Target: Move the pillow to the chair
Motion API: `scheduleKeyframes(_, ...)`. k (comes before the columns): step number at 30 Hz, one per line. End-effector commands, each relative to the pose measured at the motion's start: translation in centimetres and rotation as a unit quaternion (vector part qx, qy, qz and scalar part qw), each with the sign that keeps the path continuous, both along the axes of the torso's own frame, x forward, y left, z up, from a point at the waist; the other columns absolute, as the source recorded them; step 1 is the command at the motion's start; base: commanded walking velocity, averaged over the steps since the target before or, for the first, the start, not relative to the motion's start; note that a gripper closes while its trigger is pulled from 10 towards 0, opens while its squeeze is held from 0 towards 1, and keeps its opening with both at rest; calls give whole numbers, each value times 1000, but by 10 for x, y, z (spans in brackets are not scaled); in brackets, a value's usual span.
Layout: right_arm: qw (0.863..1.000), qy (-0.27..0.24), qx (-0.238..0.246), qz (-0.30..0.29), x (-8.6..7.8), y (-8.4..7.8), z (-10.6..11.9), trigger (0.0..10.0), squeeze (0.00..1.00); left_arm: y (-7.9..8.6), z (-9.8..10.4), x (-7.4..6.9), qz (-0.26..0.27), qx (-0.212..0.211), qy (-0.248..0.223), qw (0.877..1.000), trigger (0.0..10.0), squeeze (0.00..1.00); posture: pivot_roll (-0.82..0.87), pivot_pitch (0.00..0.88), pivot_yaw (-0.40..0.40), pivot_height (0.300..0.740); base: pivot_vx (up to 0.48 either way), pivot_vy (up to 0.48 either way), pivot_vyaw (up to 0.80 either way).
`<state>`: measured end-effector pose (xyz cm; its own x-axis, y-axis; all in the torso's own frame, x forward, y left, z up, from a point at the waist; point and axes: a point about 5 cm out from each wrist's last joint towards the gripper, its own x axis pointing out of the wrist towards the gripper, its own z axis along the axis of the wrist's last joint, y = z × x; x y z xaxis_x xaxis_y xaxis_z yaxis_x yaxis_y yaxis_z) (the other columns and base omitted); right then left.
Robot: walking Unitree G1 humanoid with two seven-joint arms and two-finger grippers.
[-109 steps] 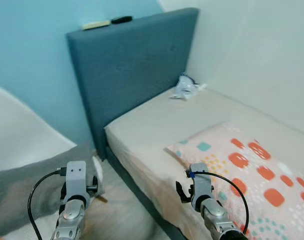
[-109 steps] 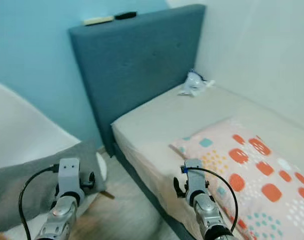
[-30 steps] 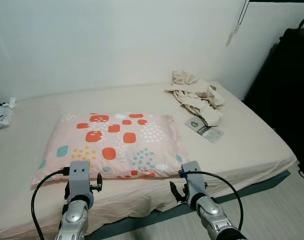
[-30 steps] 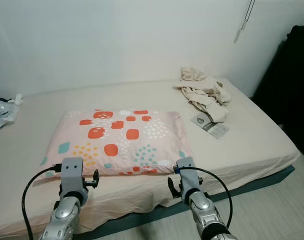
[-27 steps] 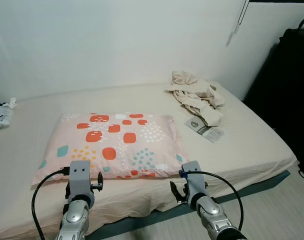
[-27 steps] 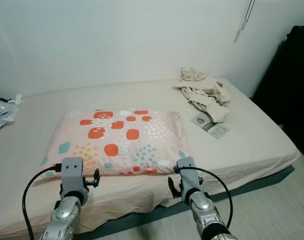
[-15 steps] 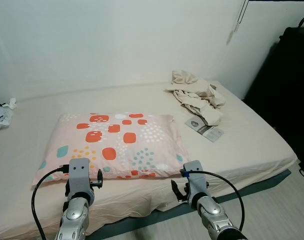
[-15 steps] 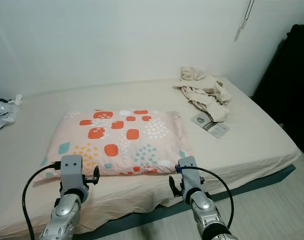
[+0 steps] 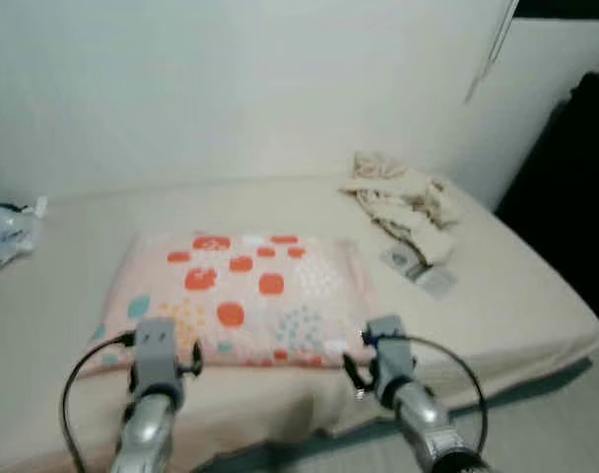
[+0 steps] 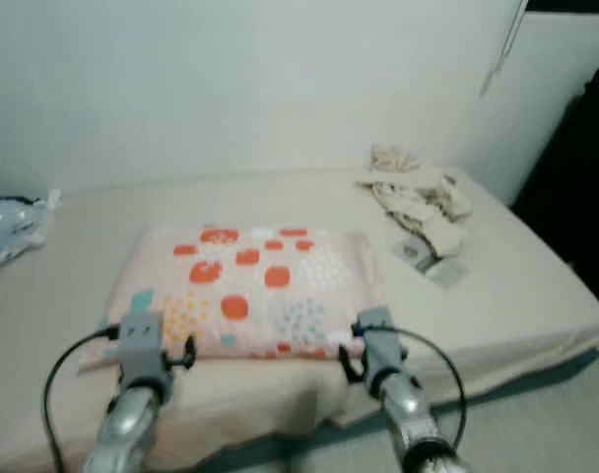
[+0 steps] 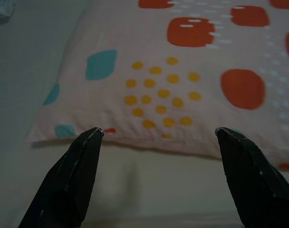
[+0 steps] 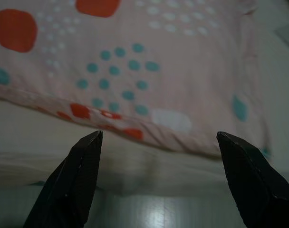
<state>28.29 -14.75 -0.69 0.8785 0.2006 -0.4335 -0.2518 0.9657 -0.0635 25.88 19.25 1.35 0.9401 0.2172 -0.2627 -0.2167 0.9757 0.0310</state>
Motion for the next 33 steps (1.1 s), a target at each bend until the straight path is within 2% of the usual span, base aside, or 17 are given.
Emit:
scheduleKeyframes(1, 1000, -4, -7, -9, 1, -8, 1, 10000, 0, -5, 0, 1, -7, -2, -1, 1000, 10000, 0, 35, 39, -30, 740, 307, 0, 0)
scheduleKeyframes(20, 1000, -5, -5, -9, 2, -9, 2, 10000, 0, 1, 2, 5, 15, 9, -7, 1000, 10000, 0, 36, 26, -26, 740, 13, 0, 0)
scheduleKeyframes(23, 1000, -7, -5, -10, 3, -9, 3, 10000, 0, 0, 2, 5, 6, 21, -3, 1000, 10000, 0, 36, 29, -29, 740, 0, 0, 0)
scheduleKeyframes(28, 1000, -9, -5, -12, 4, -10, 4, 10000, 0, -3, 0, 6, -3, 27, 7, 1000, 10000, 0, 35, 30, -29, 740, 0, -480, 0)
scheduleKeyframes(31, 1000, -11, -6, -12, 5, -9, 5, 10000, 0, -3, -3, 5, 12, 4, 11, 1000, 10000, 0, 33, 32, -27, 740, 0, 0, 0)
scheduleKeyframes(33, 1000, -15, -5, -13, 6, -9, 6, 10000, 0, -3, -3, 6, 13, 8, 12, 1000, 10000, 0, 32, 31, -27, 740, 0, 0, 0)
